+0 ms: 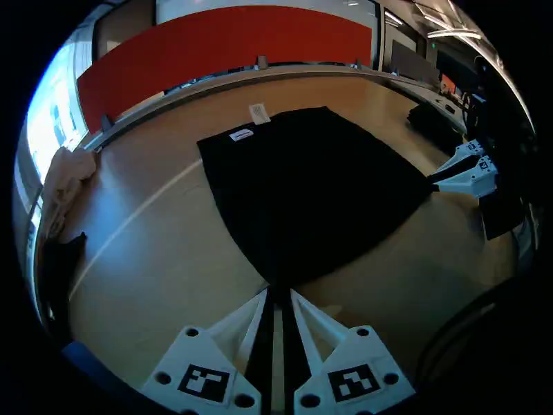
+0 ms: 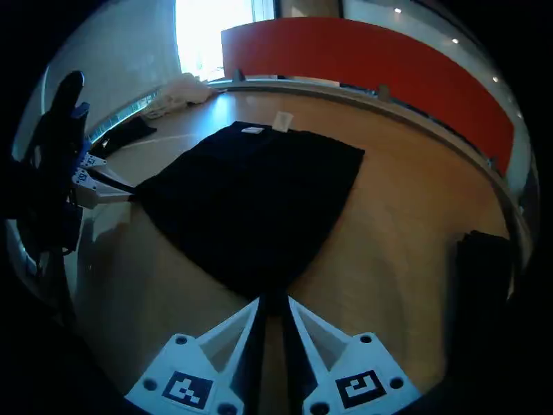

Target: Fold towel

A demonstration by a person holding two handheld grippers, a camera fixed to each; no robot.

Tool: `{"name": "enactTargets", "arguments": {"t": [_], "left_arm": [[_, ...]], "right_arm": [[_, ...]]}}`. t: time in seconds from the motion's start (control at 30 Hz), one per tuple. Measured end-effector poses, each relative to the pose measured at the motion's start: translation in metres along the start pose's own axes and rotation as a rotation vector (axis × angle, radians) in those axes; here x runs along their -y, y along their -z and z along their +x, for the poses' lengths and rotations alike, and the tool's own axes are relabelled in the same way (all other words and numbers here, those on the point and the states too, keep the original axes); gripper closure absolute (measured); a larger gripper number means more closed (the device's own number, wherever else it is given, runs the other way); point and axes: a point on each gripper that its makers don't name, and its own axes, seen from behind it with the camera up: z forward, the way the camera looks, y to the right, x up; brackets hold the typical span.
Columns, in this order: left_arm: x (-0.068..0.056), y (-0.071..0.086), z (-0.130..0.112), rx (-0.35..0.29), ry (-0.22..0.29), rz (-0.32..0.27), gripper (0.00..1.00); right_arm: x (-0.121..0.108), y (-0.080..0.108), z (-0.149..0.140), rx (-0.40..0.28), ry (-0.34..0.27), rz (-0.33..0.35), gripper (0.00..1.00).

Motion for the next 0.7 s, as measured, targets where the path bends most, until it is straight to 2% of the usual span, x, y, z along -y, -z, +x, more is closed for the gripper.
{"name": "enactTargets", "arguments": {"t": [0.4,0.7], "left_arm": [[-0.002,0.005,0.004,0.009,0.010,0.001,0.93],[0.000,0.026,0.025,-0.015,0.007,0.020,0.93]], "right_arm": [[-0.004,0.010,0.018,-0.034,0.006,-0.024,0.87],[-0.006,0.030,0.044,-0.085,-0.001,-0.039,0.87]]}}
